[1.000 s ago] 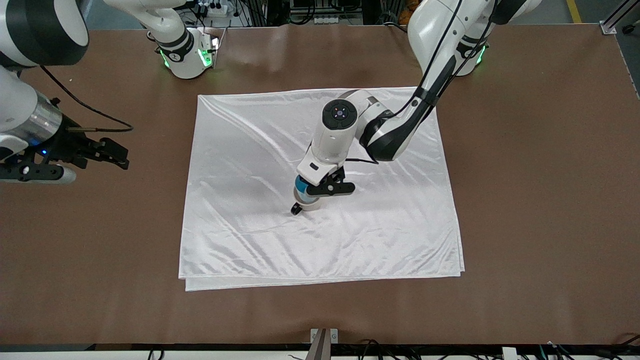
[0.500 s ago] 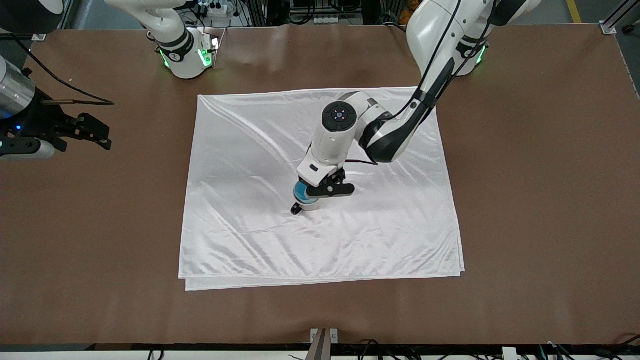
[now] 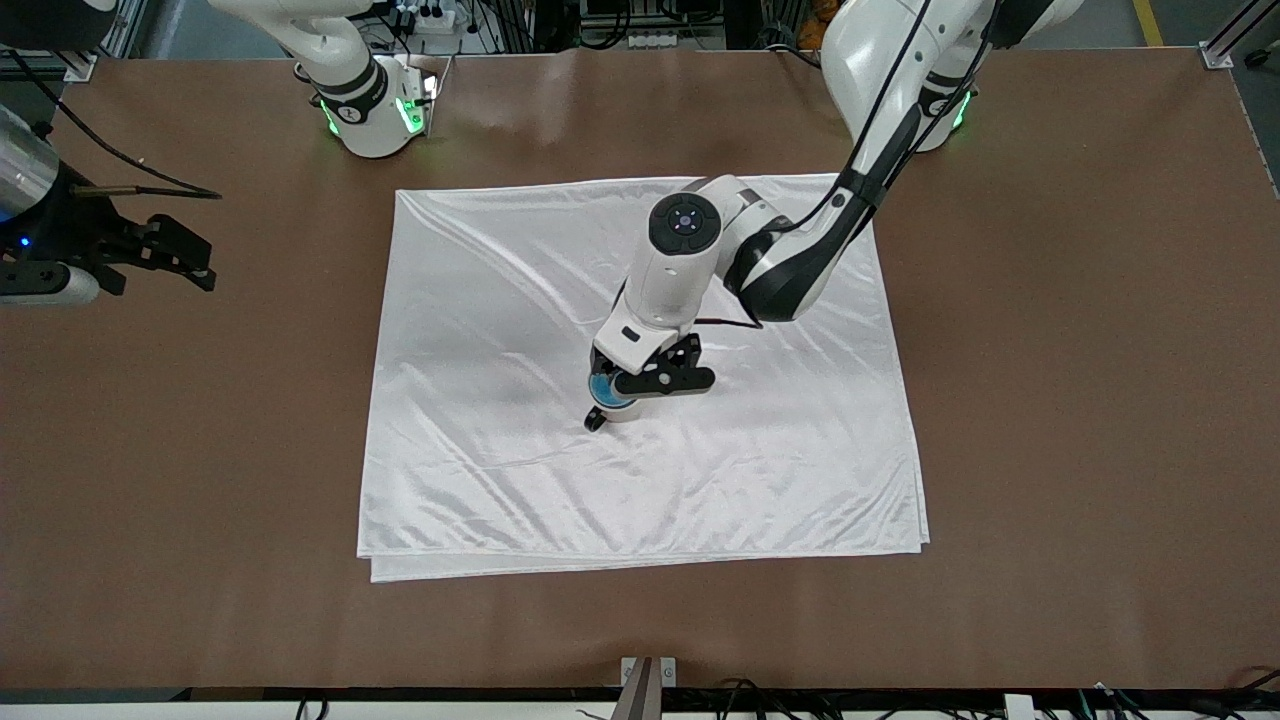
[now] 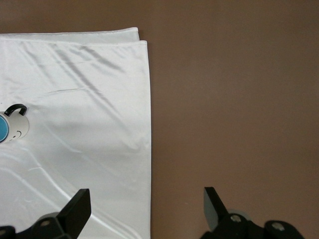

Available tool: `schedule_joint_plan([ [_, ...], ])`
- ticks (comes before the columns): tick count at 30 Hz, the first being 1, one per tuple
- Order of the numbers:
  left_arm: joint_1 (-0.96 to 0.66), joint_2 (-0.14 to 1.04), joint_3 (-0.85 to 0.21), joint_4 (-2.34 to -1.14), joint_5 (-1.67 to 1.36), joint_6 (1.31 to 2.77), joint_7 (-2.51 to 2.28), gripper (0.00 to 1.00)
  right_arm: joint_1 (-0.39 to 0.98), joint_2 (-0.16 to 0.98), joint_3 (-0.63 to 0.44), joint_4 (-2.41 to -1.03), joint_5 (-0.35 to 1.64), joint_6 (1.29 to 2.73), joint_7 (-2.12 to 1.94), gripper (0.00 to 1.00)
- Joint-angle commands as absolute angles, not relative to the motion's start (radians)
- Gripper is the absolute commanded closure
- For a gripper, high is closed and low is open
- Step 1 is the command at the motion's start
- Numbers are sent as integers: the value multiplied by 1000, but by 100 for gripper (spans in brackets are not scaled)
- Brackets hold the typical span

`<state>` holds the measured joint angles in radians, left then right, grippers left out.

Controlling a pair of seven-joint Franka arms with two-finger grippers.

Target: Place blue cup into white mug on cloth

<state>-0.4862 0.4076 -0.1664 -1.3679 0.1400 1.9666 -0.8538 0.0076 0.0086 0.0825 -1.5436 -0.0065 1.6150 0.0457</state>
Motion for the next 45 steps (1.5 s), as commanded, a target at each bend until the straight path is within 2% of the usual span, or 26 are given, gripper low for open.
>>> schedule_joint_plan([
  [1, -416, 325, -170, -1399, 152, 1887, -753, 0, 0, -12, 89, -1557, 29, 1638, 37, 0],
  [12, -250, 195, -172, -1402, 150, 1757, -565, 0, -2, -9, 80, -1559, 61, 1635, 46, 0],
  [20, -112, 155, -175, -1410, 91, 1686, -362, 0, 0, -11, 67, -1562, 52, 1621, 44, 0],
  [38, 51, 92, -175, -1534, 41, 1689, -206, 0, 3, -11, 69, -1565, 18, 1608, 46, 0],
  [45, 54, 6, -173, -1695, 41, 1802, -204, 0, 2, -11, 67, -1568, 17, 1603, 45, 0],
])
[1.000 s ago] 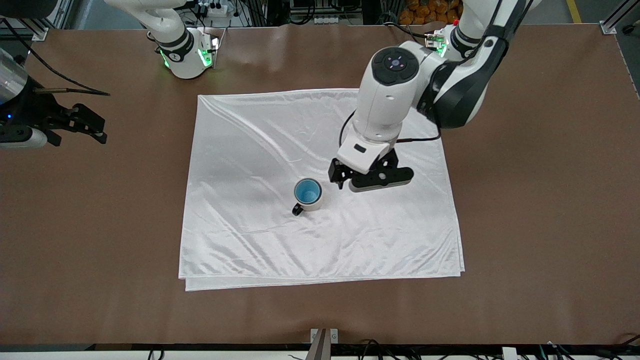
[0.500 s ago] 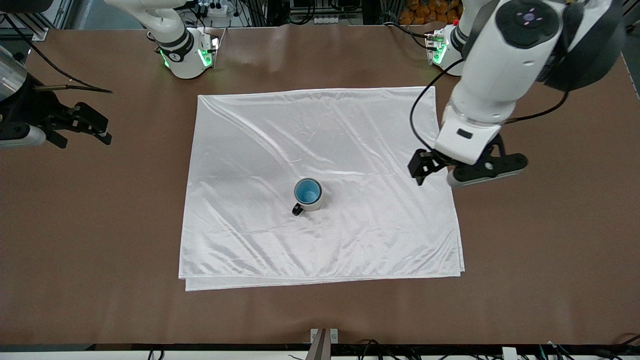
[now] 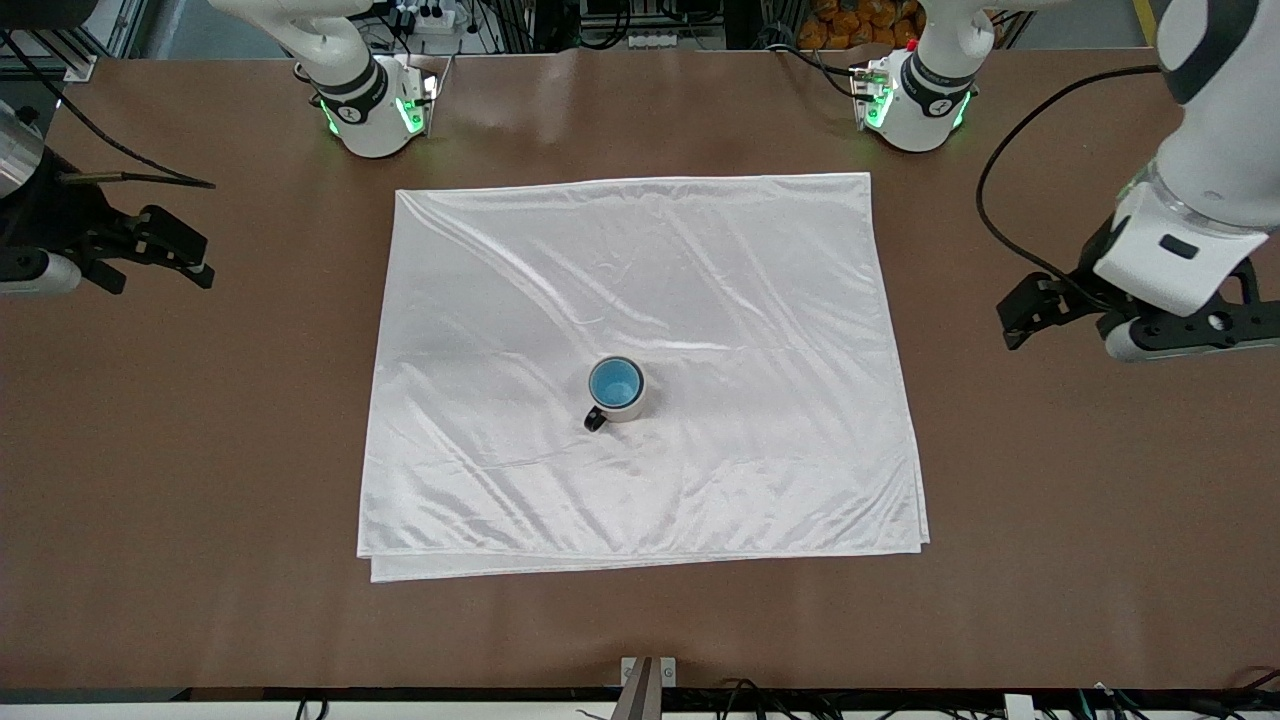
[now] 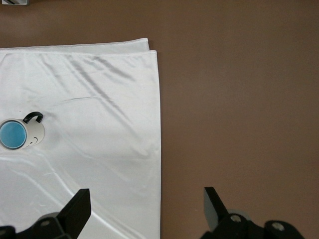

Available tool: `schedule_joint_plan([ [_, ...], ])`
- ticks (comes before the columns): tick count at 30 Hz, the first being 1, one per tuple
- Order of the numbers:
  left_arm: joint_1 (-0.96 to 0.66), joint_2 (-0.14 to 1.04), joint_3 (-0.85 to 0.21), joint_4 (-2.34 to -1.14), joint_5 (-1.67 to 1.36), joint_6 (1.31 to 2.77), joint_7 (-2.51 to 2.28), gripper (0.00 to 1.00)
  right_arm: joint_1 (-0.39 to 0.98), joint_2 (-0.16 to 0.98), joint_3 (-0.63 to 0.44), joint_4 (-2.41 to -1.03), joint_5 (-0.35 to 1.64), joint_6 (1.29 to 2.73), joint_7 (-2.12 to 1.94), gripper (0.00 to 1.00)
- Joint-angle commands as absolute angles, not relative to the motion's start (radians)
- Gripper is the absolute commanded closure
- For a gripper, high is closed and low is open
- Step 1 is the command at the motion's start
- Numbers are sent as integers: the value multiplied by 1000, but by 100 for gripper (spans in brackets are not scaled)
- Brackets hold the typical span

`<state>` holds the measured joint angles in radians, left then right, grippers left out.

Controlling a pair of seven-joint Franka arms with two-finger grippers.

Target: Place blue cup into white mug on cloth

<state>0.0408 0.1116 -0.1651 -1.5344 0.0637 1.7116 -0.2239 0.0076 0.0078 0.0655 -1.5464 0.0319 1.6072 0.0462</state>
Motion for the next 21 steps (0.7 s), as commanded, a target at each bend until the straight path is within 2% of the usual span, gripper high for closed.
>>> schedule_joint_plan([
  [1, 54, -1, -173, -1709, 41, 1810, -204, 0, 2, -11, 67, -1568, 17, 1601, 46, 0],
  [12, 54, -6, -170, -1703, 41, 1802, -202, 0, 2, -8, 66, -1569, 17, 1598, 46, 0],
  [21, 55, -6, -169, -1632, 41, 1752, -204, 0, -2, -8, 66, -1571, 17, 1598, 46, 0],
])
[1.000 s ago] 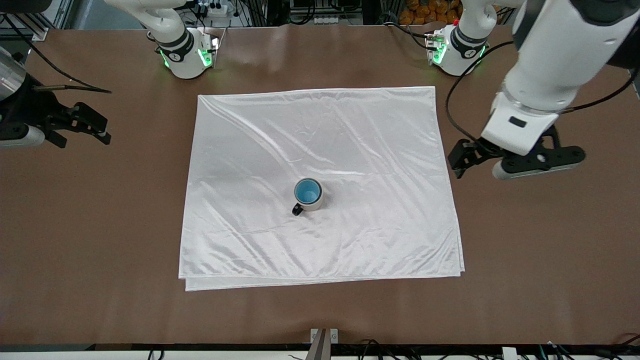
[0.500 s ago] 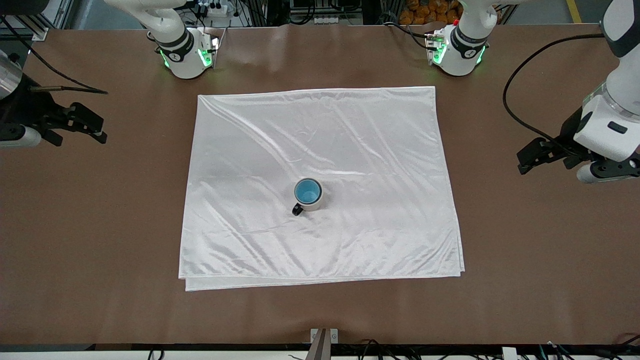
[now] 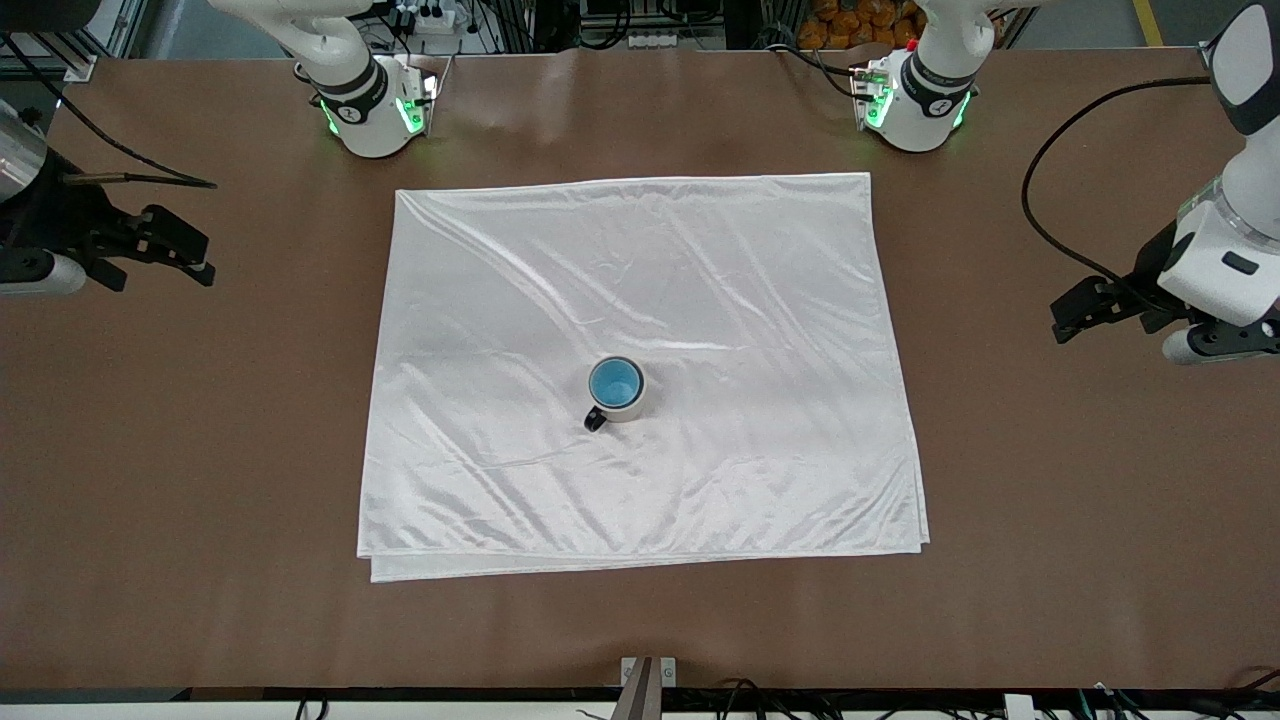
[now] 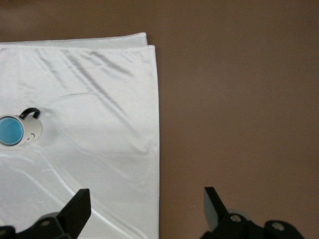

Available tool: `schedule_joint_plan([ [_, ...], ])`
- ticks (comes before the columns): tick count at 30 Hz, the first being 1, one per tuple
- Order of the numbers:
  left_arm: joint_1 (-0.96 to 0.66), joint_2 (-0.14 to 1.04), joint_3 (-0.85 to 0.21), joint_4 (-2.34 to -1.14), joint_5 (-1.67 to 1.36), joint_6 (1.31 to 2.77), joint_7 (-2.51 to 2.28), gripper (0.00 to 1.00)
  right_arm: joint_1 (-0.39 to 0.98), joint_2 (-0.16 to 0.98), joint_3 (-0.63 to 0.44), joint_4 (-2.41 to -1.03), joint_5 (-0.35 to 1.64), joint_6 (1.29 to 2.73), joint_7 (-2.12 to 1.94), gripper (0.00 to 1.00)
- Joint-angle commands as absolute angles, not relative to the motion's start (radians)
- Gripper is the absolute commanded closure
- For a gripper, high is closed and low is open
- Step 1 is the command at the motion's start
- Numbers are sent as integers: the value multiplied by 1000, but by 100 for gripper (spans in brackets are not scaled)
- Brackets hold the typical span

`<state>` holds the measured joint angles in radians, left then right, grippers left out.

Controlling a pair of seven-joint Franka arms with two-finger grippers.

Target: Place blue cup into white mug on cloth

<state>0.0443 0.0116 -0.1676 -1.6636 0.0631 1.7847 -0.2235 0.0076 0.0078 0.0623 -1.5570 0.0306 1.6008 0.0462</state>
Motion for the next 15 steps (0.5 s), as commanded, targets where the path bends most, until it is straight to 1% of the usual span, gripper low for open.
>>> schedule_joint_plan([
  [1, 55, -6, -169, -1626, 43, 1747, -204, 0, -2, -8, 66, -1571, 17, 1598, 46, 0],
  [15, 55, -6, -153, -1606, 40, 1724, -206, 0, -2, 5, 66, -1578, 17, 1603, 46, 0],
])
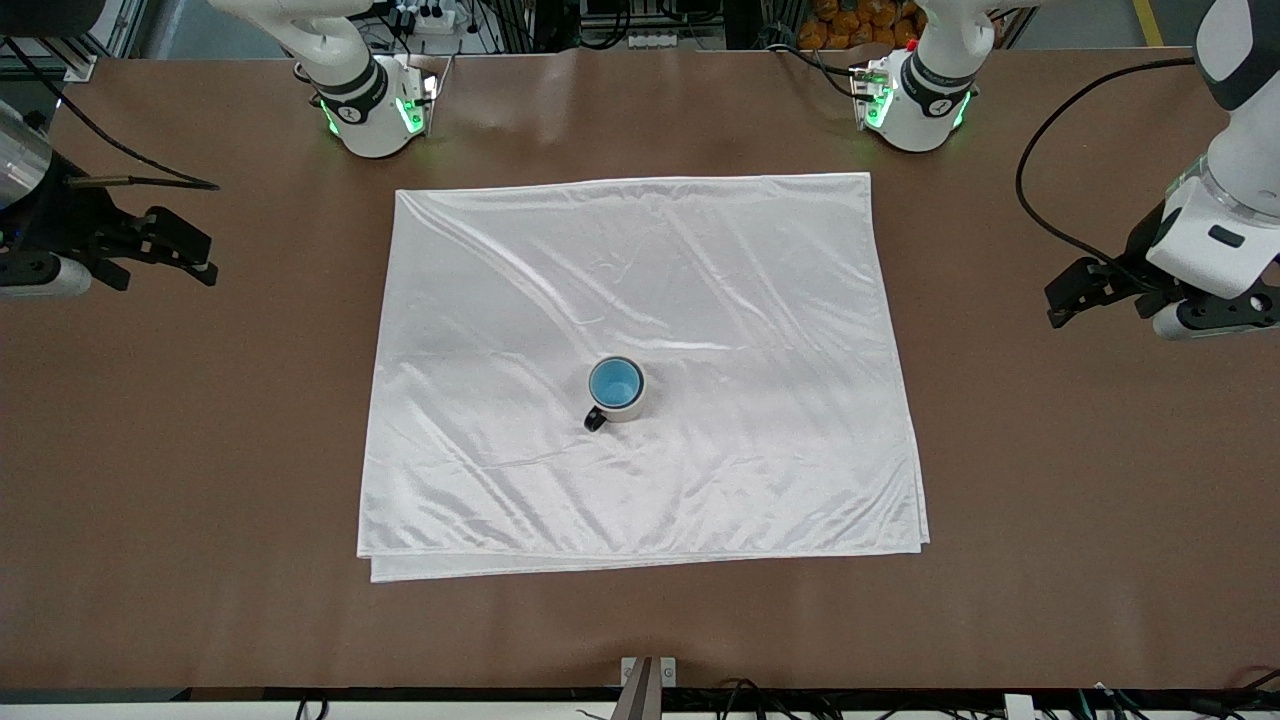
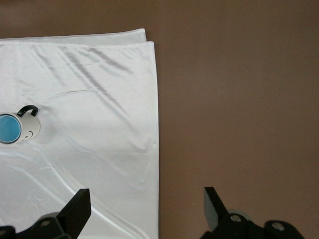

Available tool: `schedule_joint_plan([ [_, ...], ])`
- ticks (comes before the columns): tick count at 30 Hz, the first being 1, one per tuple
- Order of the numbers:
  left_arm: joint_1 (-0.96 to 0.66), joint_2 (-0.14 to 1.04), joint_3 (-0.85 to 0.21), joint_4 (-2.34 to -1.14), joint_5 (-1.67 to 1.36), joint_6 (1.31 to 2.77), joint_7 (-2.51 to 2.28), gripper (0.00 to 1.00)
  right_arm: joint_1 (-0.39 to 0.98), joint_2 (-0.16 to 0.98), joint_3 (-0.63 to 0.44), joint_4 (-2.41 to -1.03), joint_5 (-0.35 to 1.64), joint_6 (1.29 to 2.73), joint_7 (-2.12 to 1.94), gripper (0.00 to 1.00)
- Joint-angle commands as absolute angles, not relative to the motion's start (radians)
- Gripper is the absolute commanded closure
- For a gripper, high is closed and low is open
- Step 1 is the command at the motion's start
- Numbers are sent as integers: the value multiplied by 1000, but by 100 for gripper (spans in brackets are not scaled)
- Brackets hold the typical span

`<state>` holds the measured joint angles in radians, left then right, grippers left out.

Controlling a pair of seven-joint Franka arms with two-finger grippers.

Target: Place blue cup into white mug on cloth

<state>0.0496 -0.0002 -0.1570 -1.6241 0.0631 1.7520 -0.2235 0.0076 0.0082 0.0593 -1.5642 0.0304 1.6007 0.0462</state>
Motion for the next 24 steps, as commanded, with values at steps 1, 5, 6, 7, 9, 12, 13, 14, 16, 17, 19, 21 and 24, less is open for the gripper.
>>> schedule_joint_plan([
  [1, 55, -6, -153, -1605, 40, 1723, -206, 0, -2, 5, 66, -1578, 17, 1603, 46, 0],
  [5, 52, -2, -153, -1592, 35, 1721, -206, 0, -3, 5, 66, -1578, 17, 1601, 46, 0],
  [6, 52, -2, -153, -1591, 35, 1721, -207, 0, -3, 5, 66, -1578, 17, 1600, 46, 0],
  [7, 51, -2, -155, -1591, 35, 1721, -207, 0, -2, 3, 66, -1578, 17, 1600, 46, 0],
  [9, 51, -2, -156, -1591, 35, 1720, -207, 0, -2, 5, 66, -1578, 17, 1600, 46, 0],
  [12, 51, -3, -161, -1591, 35, 1717, -207, 0, 0, 3, 66, -1580, 17, 1600, 46, 0],
  [13, 51, -3, -161, -1591, 35, 1717, -207, 0, -2, 5, 66, -1580, 17, 1600, 46, 0],
  [14, 51, -3, -161, -1591, 35, 1717, -207, 0, -3, 5, 66, -1580, 17, 1600, 46, 0],
  [16, 52, -3, -161, -1591, 35, 1717, -207, 0, -2, 5, 66, -1580, 17, 1601, 46, 0],
  [17, 52, -3, -161, -1591, 35, 1715, -206, 0, -2, 5, 66, -1580, 17, 1601, 46, 0],
  [19, 52, -3, -160, -1591, 35, 1713, -206, 0, -2, 5, 66, -1580, 17, 1601, 46, 0],
  [21, 52, -3, -158, -1589, 35, 1713, -206, 0, -2, 5, 66, -1580, 17, 1601, 46, 0],
  [24, 52, -6, -158, -1589, 35, 1713, -206, 0, -2, 6, 66, -1580, 17, 1601, 46, 0],
])
